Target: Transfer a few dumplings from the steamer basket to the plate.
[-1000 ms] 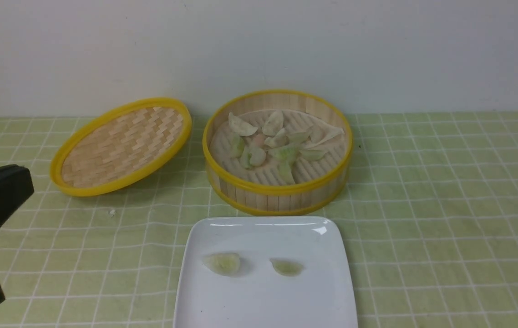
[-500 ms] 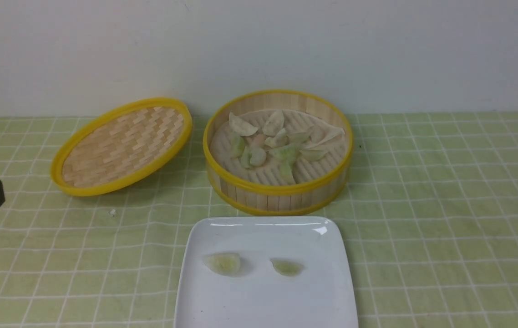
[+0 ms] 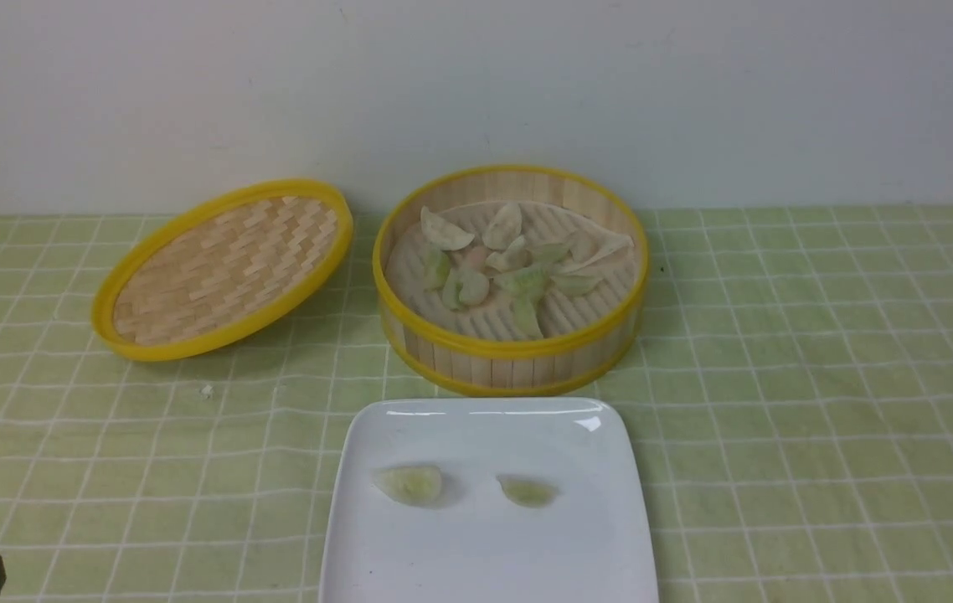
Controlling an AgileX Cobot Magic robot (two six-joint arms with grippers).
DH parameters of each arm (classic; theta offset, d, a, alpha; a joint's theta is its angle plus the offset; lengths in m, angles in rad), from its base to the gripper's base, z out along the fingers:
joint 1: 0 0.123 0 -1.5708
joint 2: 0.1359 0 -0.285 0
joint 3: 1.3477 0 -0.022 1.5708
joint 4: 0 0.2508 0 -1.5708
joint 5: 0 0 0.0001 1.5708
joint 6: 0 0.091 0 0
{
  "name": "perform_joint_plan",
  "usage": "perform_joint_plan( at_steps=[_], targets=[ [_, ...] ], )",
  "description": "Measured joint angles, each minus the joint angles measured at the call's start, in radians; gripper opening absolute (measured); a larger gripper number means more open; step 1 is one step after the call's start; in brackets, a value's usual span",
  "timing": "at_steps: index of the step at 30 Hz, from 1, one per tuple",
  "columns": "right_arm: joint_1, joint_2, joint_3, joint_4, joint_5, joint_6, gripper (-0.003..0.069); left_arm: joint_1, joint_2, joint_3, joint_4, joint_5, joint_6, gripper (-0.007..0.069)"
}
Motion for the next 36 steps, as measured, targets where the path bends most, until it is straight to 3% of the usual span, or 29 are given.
perform_joint_plan(
  at_steps=[7, 36],
  targets=[
    [0.000, 0.000, 0.000, 0.000, 0.000, 0.000, 0.0076, 0.001, -0.026, 0.002, 0.000, 0.102, 0.000, -0.0006],
    [0.000, 0.000, 0.000, 0.000, 0.000, 0.001, 0.0076, 0.002, -0.026, 0.003, 0.001, 0.104, 0.000, -0.0006]
  ],
)
